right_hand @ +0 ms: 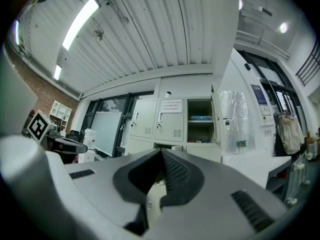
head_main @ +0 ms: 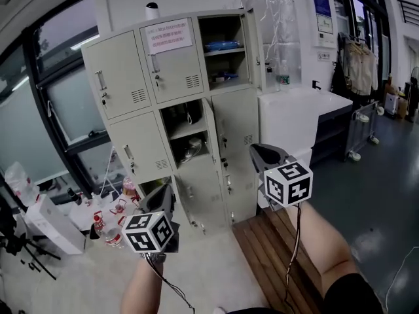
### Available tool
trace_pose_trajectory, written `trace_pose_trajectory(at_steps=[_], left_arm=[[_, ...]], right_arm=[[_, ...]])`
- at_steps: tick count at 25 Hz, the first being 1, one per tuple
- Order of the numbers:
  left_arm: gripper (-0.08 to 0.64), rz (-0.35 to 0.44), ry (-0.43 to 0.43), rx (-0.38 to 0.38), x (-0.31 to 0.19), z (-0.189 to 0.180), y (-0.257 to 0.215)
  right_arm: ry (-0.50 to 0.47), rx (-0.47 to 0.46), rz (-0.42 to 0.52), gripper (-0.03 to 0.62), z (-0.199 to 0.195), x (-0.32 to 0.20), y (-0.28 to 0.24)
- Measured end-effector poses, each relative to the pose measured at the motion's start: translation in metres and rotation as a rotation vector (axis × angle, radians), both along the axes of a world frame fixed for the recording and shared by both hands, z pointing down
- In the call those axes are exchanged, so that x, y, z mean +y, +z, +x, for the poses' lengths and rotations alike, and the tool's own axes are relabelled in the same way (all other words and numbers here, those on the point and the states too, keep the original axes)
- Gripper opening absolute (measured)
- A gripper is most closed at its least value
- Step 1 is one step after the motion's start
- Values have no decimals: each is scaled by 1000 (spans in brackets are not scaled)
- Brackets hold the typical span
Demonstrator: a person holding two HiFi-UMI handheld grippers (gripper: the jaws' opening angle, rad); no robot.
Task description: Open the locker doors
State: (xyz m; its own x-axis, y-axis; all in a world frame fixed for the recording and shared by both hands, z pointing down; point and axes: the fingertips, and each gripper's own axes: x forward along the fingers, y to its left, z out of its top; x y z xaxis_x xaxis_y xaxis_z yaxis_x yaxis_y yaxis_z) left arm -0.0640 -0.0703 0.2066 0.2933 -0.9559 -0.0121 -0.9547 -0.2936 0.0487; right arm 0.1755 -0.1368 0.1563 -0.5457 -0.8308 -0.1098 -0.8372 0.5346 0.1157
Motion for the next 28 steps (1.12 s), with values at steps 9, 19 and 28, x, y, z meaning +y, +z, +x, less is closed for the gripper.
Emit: trace_pose_trajectory(at_steps=[9, 19, 28], left_arm=[[-2, -33, -64, 29, 82, 61, 35], [-2, -29, -149, -53, 127, 74, 55], [-2, -72, -147, -20, 136, 74, 81]], right_arm=[[-76, 18, -43, 0, 47, 70, 38], [-101, 11, -103, 0, 62, 104, 75], [-113, 23, -127, 0, 55, 115, 98]])
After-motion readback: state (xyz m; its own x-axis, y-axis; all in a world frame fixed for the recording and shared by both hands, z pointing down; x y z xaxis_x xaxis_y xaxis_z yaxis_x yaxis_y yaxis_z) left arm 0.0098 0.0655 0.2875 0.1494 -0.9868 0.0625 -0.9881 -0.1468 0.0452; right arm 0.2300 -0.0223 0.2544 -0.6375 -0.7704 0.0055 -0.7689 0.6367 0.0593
